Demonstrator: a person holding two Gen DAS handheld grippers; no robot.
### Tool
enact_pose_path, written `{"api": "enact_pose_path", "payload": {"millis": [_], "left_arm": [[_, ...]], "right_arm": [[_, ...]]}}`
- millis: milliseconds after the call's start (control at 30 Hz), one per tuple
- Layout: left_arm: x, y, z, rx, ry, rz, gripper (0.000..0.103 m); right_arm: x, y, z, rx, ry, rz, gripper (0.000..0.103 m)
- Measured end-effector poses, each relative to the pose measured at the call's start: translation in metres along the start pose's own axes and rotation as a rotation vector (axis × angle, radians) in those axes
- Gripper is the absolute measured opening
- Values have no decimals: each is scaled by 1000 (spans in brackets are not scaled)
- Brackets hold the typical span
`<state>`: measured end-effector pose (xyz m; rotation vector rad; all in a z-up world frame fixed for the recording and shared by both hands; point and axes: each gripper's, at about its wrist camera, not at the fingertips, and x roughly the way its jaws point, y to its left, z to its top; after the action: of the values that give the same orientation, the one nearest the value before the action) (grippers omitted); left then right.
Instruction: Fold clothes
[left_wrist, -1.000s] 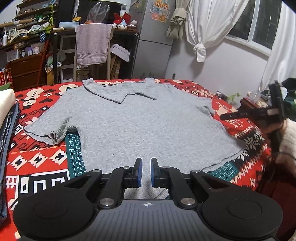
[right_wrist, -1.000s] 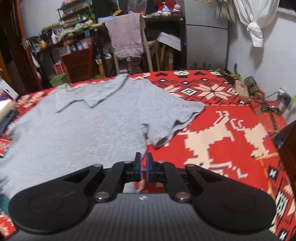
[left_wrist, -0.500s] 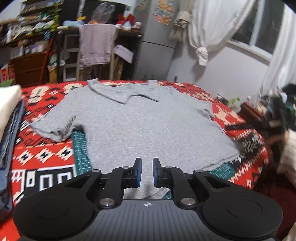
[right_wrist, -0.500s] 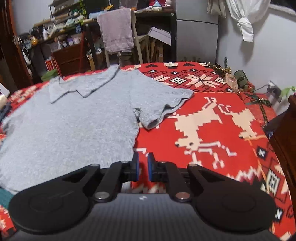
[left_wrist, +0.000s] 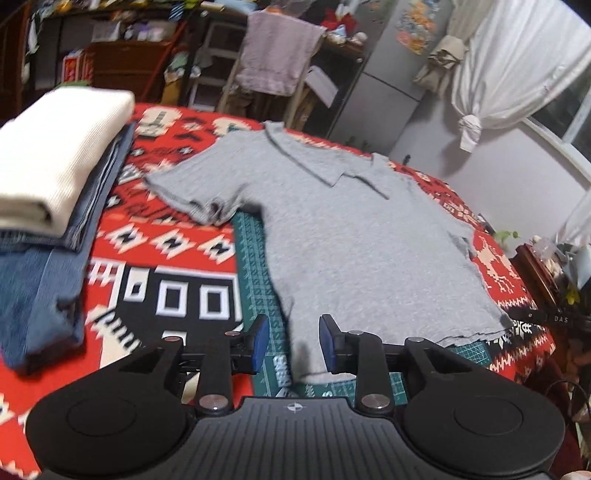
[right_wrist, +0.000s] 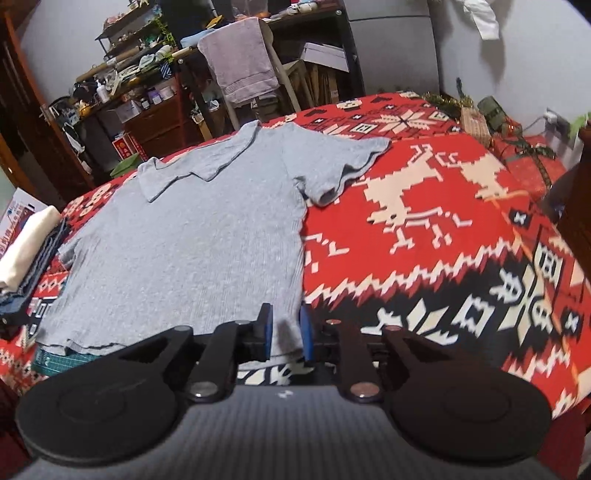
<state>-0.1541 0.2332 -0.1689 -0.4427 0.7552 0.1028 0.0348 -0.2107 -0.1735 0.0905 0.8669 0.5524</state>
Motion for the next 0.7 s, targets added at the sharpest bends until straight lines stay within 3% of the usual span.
{"api": "enact_pose_path", "payload": {"millis": [267, 333, 367, 400, 500, 700], "left_arm": [[19, 3, -8, -33, 67, -8, 30], [23, 3, -9, -44, 67, -22, 25], [23, 3, -9, -42, 69, -18, 15], [24, 2, -9, -38, 75, -10, 4], [21, -3, -10, -5, 90, 11, 3], [-1, -1, -10, -17, 75, 7, 3]], "right_arm": [[6, -2, -4, 14, 14, -42, 19], [10, -5, -5, 23, 30, -42, 19], [11, -5, -6, 21, 37, -39, 17], [11, -4, -6, 15, 40, -38, 8], [7, 0, -5, 7, 47, -39, 4], [-6, -3, -5, 40, 62, -22, 3]]}}
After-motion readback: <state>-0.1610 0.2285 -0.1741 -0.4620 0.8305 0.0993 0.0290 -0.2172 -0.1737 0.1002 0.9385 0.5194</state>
